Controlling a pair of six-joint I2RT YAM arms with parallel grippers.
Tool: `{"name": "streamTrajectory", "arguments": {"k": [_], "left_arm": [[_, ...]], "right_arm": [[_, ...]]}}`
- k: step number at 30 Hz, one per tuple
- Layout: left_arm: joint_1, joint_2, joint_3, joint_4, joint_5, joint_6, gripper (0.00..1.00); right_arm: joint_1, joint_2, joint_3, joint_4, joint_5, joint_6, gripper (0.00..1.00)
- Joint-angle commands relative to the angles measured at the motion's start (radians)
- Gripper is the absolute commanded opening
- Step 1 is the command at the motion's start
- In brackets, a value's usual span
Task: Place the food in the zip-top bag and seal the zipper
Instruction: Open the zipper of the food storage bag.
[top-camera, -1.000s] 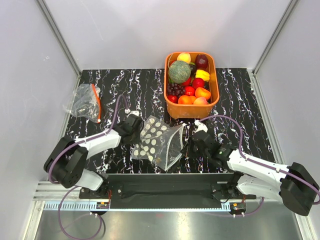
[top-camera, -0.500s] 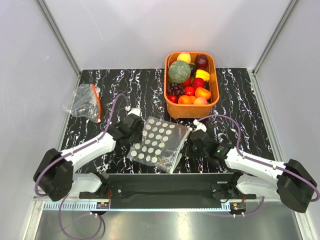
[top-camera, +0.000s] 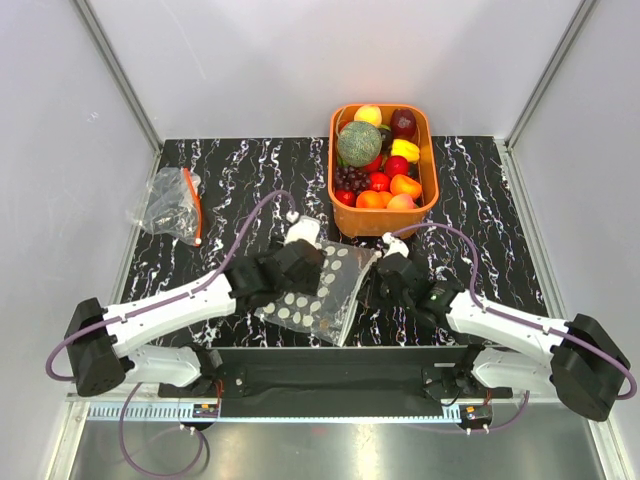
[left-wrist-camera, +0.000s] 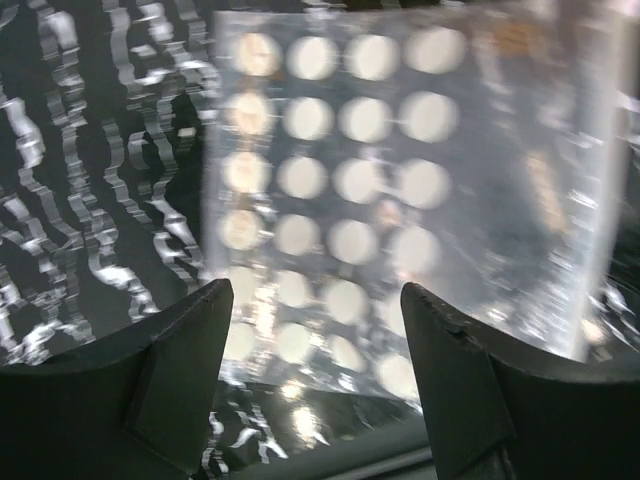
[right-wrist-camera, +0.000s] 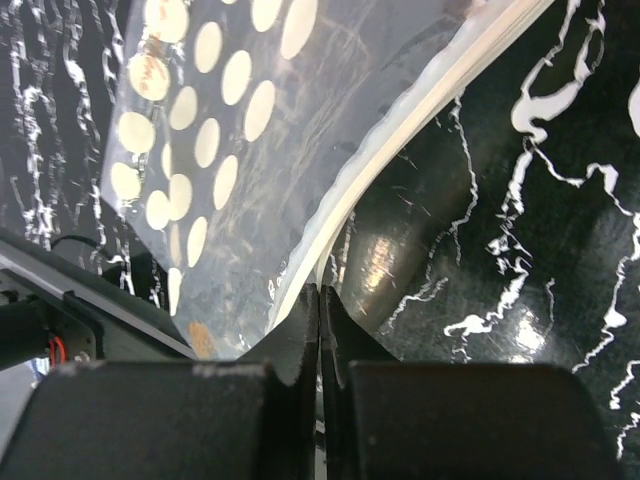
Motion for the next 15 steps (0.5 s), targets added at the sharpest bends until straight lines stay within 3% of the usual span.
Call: {"name": "streamTrajectory", "arguments": {"k": [1, 8, 15], "left_arm": [[-0.097, 0.008, 0.06, 0.032, 0.019, -0.033, 0.74], [-0.264, 0.151, 0.169, -0.03, -0.022, -0.056, 0.67], [-0.316, 0.234, 0.226, -0.03, -0.029, -0.032, 0.67]], "right_arm": [[0.003, 0.002, 0.056, 0.024, -0.004, -0.015, 0.0], [0.003, 0.01, 0.07, 0.021, -0.004, -0.003, 0.0], [0.003, 0.022, 0.087, 0.03, -0.017, 0.005, 0.0]]}}
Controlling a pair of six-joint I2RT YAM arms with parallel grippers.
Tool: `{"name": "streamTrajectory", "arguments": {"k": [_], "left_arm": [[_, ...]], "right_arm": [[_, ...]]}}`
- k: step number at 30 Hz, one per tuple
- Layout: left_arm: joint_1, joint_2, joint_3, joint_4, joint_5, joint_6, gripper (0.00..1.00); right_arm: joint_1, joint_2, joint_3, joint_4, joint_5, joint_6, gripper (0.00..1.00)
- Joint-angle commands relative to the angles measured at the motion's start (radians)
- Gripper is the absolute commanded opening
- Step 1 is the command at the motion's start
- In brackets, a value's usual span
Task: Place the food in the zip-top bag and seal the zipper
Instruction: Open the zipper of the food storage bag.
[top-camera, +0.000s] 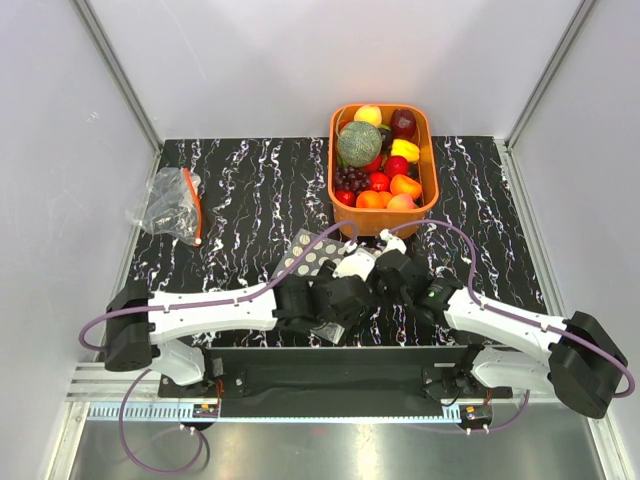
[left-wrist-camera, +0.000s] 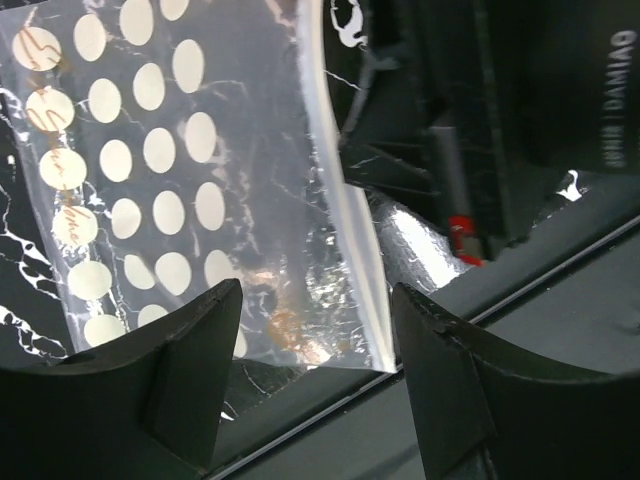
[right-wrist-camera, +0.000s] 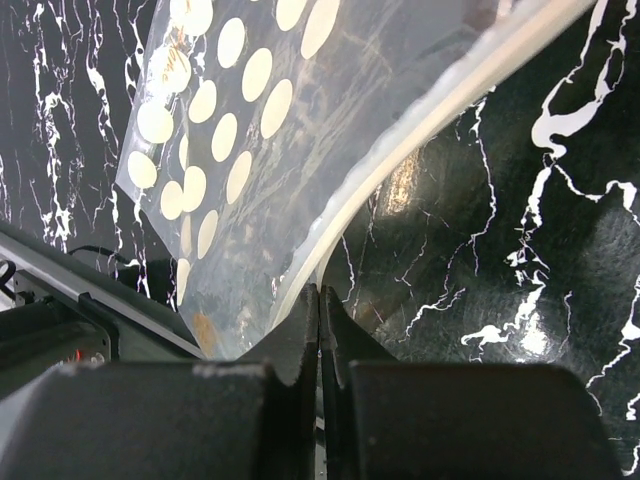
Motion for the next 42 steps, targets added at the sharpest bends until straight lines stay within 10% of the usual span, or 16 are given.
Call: {"name": "streamTrajectory", "arguments": {"k": [1, 42], "left_arm": [[-0.005, 0.025, 0.057, 0.005, -0.017, 0.016, 0.67], [-0.039, -0.067, -0.116, 0.162, -0.089, -0.07, 0.63]], "right_arm": [[0.003, 0.003, 0.052, 0.029, -0.014, 0.005, 0.0], [0.003, -0.006, 0.102, 0.004, -0.036, 0.043, 0.0]]}}
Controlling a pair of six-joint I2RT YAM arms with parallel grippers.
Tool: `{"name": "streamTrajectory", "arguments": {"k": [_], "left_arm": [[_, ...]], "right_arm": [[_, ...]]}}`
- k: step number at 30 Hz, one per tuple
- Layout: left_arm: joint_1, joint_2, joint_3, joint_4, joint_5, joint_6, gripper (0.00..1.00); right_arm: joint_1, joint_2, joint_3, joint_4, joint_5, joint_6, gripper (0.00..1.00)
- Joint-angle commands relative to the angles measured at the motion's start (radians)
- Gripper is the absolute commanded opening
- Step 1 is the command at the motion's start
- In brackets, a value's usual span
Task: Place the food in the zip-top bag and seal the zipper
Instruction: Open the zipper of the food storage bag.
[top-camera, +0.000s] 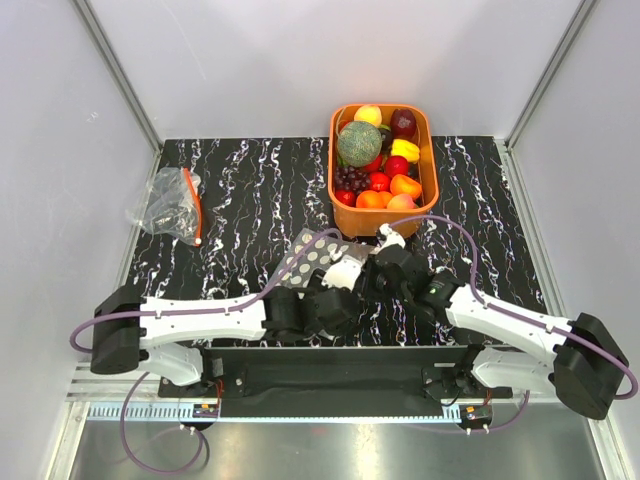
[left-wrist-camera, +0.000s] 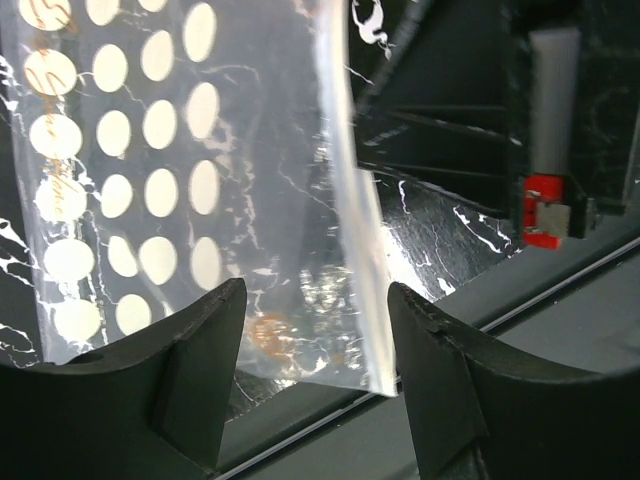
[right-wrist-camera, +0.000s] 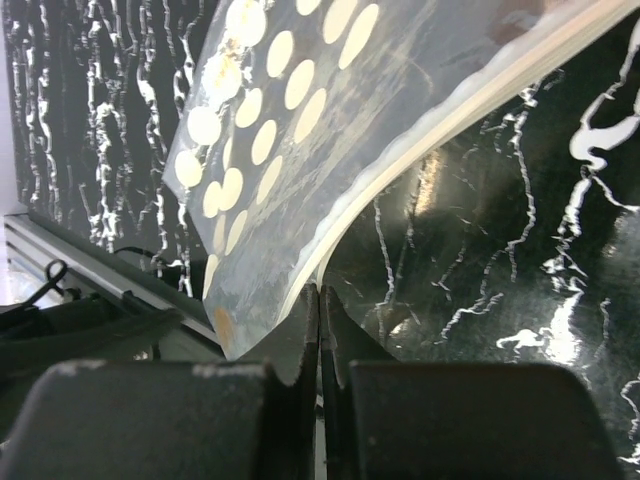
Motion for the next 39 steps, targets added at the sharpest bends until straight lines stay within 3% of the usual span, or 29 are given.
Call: {"name": "streamTrajectory", "arguments": {"k": [1, 6, 12, 22, 39], "left_arm": [[-0.012, 0.031, 0.052, 0.042, -0.034, 0.008, 0.63], [-0.02, 0.058, 0.07, 0.024, -0.083, -0.007, 0.62], [-0.048, 0.139, 0.193, -0.154, -0.247, -0.062, 0.57], [-0.051, 0.028, 0.127, -0.095, -0.18, -0.047, 0.54], [-0.026, 0.176, 0.15, -0.104, -0.239, -0.048, 0.42]], "right_arm": [[0.005, 0.013, 0.079, 0.012, -0.014, 0.021, 0.0], [0.005, 0.017, 0.097, 0.002, -0.022, 0.014, 0.0], [0.004, 0.028, 0.099, 0.004, -0.028, 0.013, 0.0], [0.004, 0.03, 0.082, 0.015, -0.026, 0.016, 0.0], [0.004, 0.005, 0.082, -0.001, -0.026, 0.018, 0.0]]}}
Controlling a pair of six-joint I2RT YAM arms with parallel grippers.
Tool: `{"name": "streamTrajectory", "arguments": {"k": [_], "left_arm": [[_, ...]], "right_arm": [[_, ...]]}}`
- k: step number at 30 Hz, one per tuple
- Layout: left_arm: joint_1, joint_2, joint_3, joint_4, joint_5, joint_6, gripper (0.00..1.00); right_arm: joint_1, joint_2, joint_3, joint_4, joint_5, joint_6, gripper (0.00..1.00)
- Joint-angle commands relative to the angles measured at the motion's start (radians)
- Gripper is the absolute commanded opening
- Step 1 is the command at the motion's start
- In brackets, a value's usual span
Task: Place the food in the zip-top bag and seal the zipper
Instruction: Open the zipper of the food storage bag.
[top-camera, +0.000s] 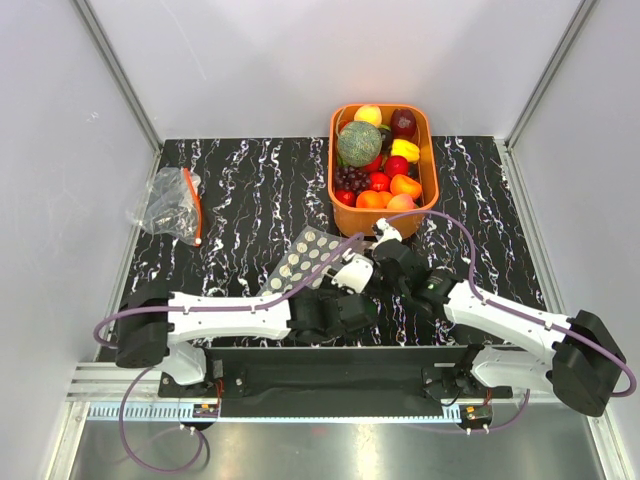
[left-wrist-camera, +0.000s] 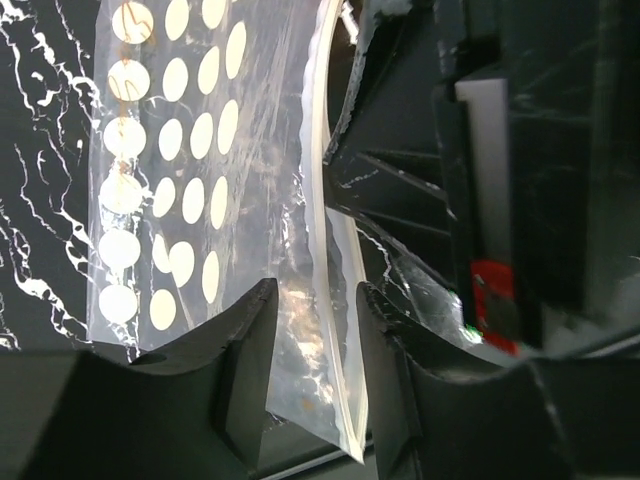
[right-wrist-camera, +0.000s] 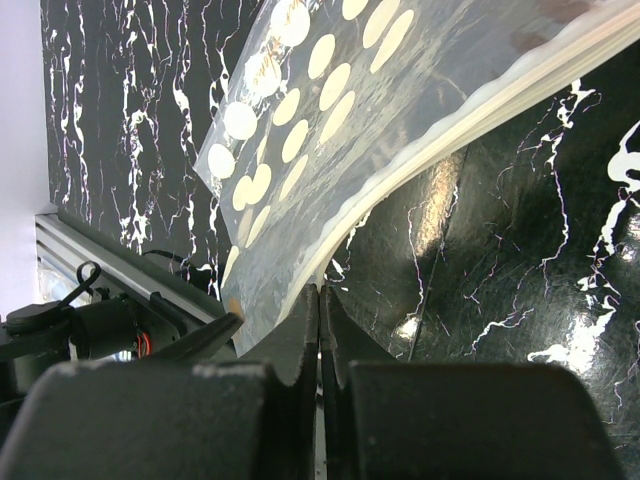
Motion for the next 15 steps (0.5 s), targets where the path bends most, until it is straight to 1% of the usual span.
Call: {"name": "streamTrajectory", "arguments": {"k": [1, 4, 5, 8, 15], "left_arm": [[0.015, 0.037, 0.022, 0.006, -0.065, -0.011, 0.41], [0.021, 0.055, 0.042, -0.043, -0.122, -0.033, 0.35], [0.023, 0.058, 0.048, -0.075, -0.157, -0.043, 0.27], [0.055, 0.054, 0.053, -0.084, -0.169, -0.04, 0.17], [0.112, 0.022, 0.027, -0.034, -0.123, 0.014, 0.11]], "right_arm": [[0.003, -0.026, 0.02, 0.0, -0.002, 0.01, 0.0], [0.003, -0.031, 0.018, -0.011, 0.0, 0.008, 0.0], [0.003, -0.031, 0.017, -0.009, 0.001, 0.007, 0.0], [0.005, -0.035, 0.004, -0.009, 0.0, 0.01, 0.0], [0.003, -0.039, -0.029, 0.0, -0.003, 0.016, 0.0]]}}
